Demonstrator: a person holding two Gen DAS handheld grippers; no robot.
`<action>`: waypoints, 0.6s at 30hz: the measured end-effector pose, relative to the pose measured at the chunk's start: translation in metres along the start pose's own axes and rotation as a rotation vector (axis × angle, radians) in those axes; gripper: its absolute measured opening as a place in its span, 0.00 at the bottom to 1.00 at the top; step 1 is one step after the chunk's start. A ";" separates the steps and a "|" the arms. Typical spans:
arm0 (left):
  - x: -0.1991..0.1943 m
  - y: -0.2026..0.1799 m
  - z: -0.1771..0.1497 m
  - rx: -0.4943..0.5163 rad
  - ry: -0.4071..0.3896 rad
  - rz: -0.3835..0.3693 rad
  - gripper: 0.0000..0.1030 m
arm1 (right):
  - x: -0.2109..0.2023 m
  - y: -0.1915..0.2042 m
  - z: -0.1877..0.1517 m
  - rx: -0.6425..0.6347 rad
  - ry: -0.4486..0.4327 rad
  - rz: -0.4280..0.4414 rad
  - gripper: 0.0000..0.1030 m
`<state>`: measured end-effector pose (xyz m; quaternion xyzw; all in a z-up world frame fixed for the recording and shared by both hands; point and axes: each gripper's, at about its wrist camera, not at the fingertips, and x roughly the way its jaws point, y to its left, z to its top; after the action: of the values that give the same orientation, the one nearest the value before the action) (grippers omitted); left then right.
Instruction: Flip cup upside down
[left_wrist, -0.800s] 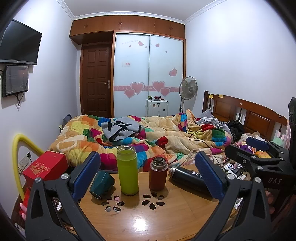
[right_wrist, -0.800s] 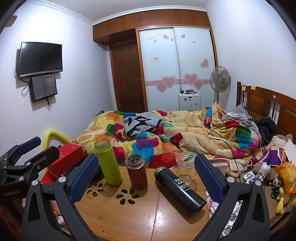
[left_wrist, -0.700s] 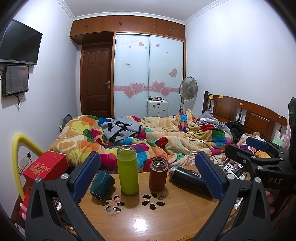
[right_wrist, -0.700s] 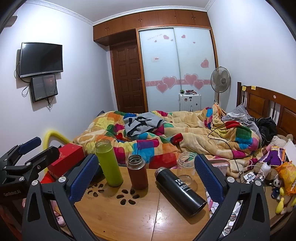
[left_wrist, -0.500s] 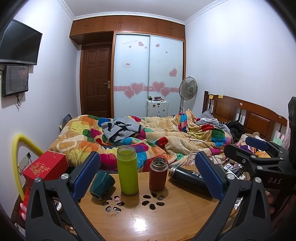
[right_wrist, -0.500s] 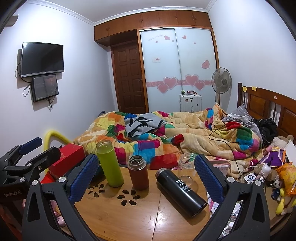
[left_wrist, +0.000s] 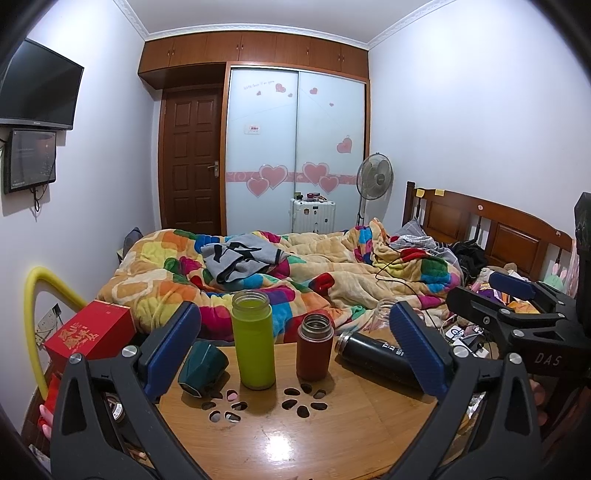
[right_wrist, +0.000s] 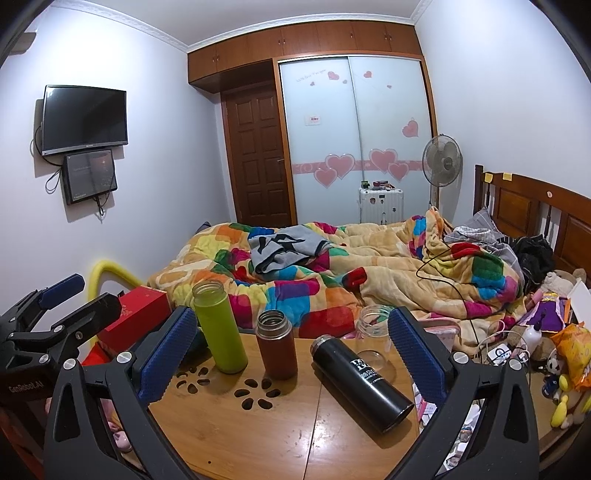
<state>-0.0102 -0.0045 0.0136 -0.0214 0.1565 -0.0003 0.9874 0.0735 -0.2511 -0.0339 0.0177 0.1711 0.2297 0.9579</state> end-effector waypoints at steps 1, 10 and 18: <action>0.000 0.000 0.000 0.000 0.000 -0.001 1.00 | 0.000 0.001 0.000 -0.001 0.000 0.000 1.00; 0.000 -0.001 -0.001 0.002 0.000 0.000 1.00 | 0.000 0.000 0.000 0.000 -0.001 0.001 1.00; 0.020 0.002 -0.005 0.016 0.028 -0.034 1.00 | 0.005 -0.003 -0.003 0.010 0.011 -0.001 1.00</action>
<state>0.0070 -0.0032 0.0030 -0.0160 0.1698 -0.0187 0.9852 0.0776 -0.2517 -0.0389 0.0209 0.1776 0.2284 0.9570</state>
